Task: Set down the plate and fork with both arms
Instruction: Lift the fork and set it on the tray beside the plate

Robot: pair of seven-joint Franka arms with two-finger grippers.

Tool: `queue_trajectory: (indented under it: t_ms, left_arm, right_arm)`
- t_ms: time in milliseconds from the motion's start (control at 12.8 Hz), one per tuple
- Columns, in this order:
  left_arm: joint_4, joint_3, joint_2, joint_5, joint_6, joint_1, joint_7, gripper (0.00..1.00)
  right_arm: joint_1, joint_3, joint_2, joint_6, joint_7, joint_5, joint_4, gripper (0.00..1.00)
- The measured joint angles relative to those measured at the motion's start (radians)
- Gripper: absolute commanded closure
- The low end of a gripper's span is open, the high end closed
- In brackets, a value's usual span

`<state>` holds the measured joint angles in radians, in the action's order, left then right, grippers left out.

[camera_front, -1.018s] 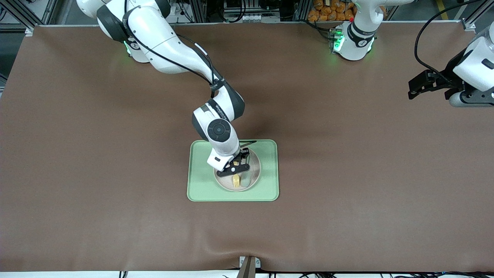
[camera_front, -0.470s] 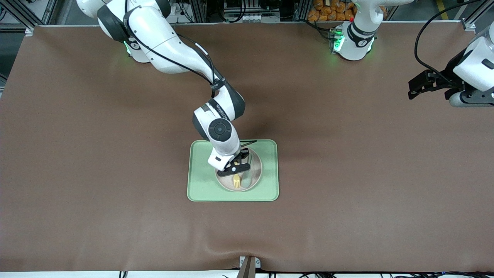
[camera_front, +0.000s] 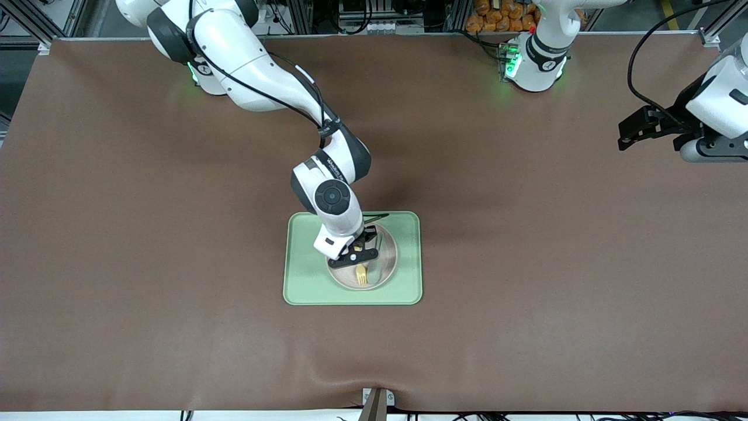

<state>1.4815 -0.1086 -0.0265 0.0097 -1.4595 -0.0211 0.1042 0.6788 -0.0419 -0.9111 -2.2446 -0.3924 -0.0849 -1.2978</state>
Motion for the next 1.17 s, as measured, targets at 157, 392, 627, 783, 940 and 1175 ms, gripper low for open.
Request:
queue_trajectory:
  t_ms: [157,392,627,783,940,1175]
  left_arm:
    - [0.000,0.000,-0.001,0.000,0.000,0.000,0.000,0.00]
    - [0.000,0.000,-0.003,0.000,0.000,0.001,0.000,0.00]
    - [0.000,0.000,-0.003,0.000,0.000,0.001,0.000,0.00]
    - [0.000,0.000,-0.003,0.000,0.000,0.001,0.000,0.00]
    - [0.000,0.000,-0.003,0.000,0.000,0.001,0.000,0.00]
    - [0.000,0.000,-0.003,0.000,0.000,0.001,0.000,0.00]
  right_arm:
    - [-0.002,-0.003,0.000,0.022,-0.006,0.000,0.007,0.96]
    - [-0.003,-0.004,0.001,0.085,-0.014,-0.001,0.041,0.96]
    - [-0.003,-0.004,0.006,0.174,-0.031,-0.001,0.090,0.96]
    - [-0.004,-0.007,0.010,0.198,-0.036,-0.001,0.107,0.96]
    - [-0.039,-0.008,0.022,0.223,-0.042,-0.001,0.115,0.96]
    - [-0.165,0.058,0.058,0.282,-0.039,-0.001,0.118,0.96]
